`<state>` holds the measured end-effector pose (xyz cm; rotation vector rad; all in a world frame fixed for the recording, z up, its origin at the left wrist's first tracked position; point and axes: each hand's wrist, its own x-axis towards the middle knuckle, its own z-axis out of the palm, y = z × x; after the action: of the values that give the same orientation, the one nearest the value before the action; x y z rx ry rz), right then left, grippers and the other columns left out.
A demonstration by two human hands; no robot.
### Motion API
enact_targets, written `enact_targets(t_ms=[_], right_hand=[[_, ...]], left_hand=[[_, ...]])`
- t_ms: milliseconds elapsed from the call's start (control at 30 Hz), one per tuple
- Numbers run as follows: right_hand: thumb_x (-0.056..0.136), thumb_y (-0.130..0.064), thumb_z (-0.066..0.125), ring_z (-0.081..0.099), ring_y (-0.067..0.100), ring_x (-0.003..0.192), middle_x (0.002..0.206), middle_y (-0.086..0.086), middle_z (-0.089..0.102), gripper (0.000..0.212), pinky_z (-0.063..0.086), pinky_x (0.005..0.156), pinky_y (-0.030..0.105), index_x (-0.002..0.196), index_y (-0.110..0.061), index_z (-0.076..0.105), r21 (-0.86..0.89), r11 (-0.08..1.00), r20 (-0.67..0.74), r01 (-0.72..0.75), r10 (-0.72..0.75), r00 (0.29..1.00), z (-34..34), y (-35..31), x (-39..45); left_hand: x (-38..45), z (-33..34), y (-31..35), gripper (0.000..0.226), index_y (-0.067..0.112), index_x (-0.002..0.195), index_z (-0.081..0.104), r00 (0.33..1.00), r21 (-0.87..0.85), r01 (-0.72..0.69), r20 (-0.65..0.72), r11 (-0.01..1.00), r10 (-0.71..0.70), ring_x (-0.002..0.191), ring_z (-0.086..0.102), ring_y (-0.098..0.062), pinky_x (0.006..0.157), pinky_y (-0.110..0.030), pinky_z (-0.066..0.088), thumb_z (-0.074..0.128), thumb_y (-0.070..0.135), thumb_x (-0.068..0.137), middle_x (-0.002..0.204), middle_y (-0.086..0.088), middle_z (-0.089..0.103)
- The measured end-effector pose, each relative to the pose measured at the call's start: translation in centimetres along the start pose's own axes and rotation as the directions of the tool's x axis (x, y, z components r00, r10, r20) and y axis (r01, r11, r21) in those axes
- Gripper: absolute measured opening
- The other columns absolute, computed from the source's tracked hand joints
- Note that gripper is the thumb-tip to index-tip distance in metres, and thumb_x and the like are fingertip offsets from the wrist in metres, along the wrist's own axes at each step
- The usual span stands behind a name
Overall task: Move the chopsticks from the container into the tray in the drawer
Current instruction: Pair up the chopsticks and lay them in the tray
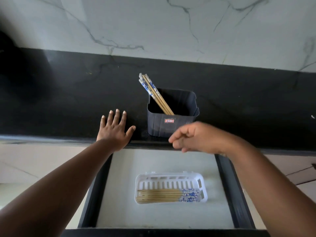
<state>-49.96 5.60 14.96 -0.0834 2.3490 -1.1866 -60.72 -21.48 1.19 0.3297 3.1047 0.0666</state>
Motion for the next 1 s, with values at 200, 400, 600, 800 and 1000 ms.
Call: enact_targets(t_ms=[200,400,600,800,1000], right_hand=[[0.085,-0.021,0.071,0.068,0.008,0.066,0.081,0.001,0.073,0.003,0.057,0.068,0.032,0.085,-0.024,0.073,-0.037,0.993,-0.452,0.113,-0.117,0.884,-4.0,-4.7,3.0],[0.083,-0.024,0.073,0.065,0.016,0.082,0.093,0.001,0.072,0.007,0.048,0.069,0.027,0.088,-0.019,0.073,-0.212,0.972,-0.418,-0.102,0.004,0.909,-4.2,-4.2,8.8],[0.088,-0.021,0.066,0.066,0.021,0.09,0.098,0.009,0.071,0.016,0.046,0.07,0.029,0.102,-0.013,0.07,-0.159,0.975,-0.25,-0.153,0.11,0.962,-3.7,-3.7,11.2],[0.086,-0.017,0.071,0.067,0.014,0.087,0.096,0.002,0.072,0.015,0.051,0.067,0.025,0.101,-0.015,0.07,-0.024,0.99,-0.24,-0.136,0.126,0.963,-4.0,-3.2,11.5],[0.082,-0.016,0.076,0.071,0.021,0.088,0.095,0.007,0.074,0.018,0.057,0.085,0.041,0.098,-0.01,0.068,-0.006,0.992,-0.277,-0.127,0.12,0.953,-4.0,-3.0,11.9]], left_hand=[[0.2,0.0,0.1,0.077,0.015,0.154,0.0,0.999,0.023,-0.039,-0.007,0.999,0.039,0.148,-0.009,-0.023,0.118,-0.043,-0.008,0.01,0.063,0.094,0.163,-0.007,-0.004],[0.4,0.3,-0.2,0.078,0.019,0.154,0.001,0.999,-0.01,-0.033,-0.012,0.999,0.032,0.149,-0.008,-0.022,0.119,-0.041,-0.003,0.012,0.066,0.093,0.163,-0.005,-0.004],[0.3,0.6,-0.4,0.079,0.021,0.154,-0.004,0.999,-0.014,-0.035,-0.025,0.999,0.035,0.148,-0.012,-0.021,0.119,-0.04,-0.005,0.008,0.068,0.091,0.162,-0.003,-0.008],[0.1,0.7,-0.6,0.08,0.022,0.153,-0.006,0.998,-0.016,-0.043,-0.044,0.999,0.043,0.147,-0.015,-0.019,0.119,-0.038,-0.008,0.004,0.069,0.089,0.161,-0.002,-0.012],[0.2,0.7,-0.5,0.079,0.022,0.153,-0.005,0.998,-0.027,-0.043,-0.053,0.999,0.042,0.147,-0.015,-0.018,0.119,-0.038,-0.008,0.006,0.069,0.09,0.161,-0.001,-0.011]])
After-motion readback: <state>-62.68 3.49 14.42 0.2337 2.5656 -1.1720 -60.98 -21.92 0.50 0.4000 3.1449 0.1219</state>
